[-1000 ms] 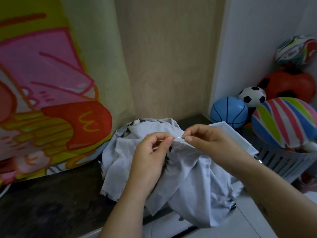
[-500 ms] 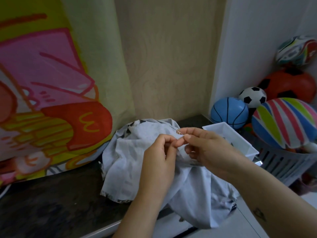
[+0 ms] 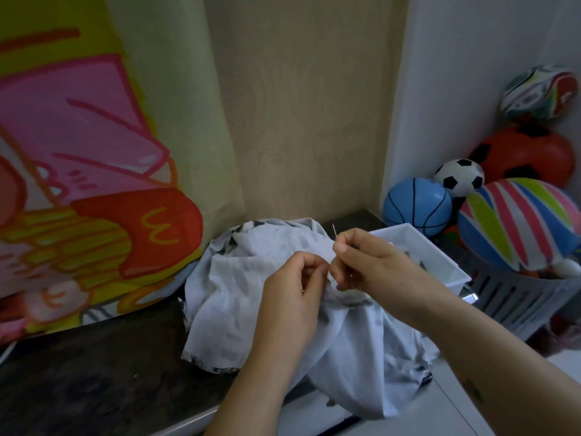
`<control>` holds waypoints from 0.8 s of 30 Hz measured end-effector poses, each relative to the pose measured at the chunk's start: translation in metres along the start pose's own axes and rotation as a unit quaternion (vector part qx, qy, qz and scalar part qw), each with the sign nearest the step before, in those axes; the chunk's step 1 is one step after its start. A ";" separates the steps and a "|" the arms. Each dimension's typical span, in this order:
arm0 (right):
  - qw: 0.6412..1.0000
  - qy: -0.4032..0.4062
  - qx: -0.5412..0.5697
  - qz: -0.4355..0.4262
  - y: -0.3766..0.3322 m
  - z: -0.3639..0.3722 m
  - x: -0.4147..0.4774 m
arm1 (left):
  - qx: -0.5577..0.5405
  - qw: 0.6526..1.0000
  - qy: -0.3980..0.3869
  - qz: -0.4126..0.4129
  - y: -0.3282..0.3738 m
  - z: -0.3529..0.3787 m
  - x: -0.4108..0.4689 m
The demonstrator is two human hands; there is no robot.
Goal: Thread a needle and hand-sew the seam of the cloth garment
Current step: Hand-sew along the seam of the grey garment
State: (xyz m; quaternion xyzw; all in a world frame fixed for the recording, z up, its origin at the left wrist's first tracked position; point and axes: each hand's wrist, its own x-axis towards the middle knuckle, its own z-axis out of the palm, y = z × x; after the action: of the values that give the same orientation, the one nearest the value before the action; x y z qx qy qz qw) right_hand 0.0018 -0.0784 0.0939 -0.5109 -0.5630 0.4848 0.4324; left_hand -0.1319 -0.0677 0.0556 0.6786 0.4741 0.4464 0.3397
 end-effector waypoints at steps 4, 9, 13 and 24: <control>0.989 0.101 -0.091 -0.059 0.005 0.000 0.004 | -0.065 0.997 0.012 -0.040 -0.001 0.000 0.002; 0.970 0.195 0.002 -0.142 -0.006 0.001 0.003 | -0.139 0.985 0.040 -0.096 -0.004 0.002 0.006; 0.963 0.191 0.101 -0.162 -0.020 -0.001 -0.005 | -0.189 0.972 0.052 -0.129 -0.003 -0.002 0.007; 0.960 0.167 0.138 -0.178 -0.030 -0.002 -0.008 | -0.230 0.955 0.124 -0.142 -0.009 -0.001 0.011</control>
State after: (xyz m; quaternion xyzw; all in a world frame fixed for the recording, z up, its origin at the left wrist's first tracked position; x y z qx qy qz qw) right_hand -0.0005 -0.0861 0.1243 -0.4112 -0.4924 0.3810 0.6659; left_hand -0.1344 -0.0541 0.0507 0.4473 0.4885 0.5710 0.4851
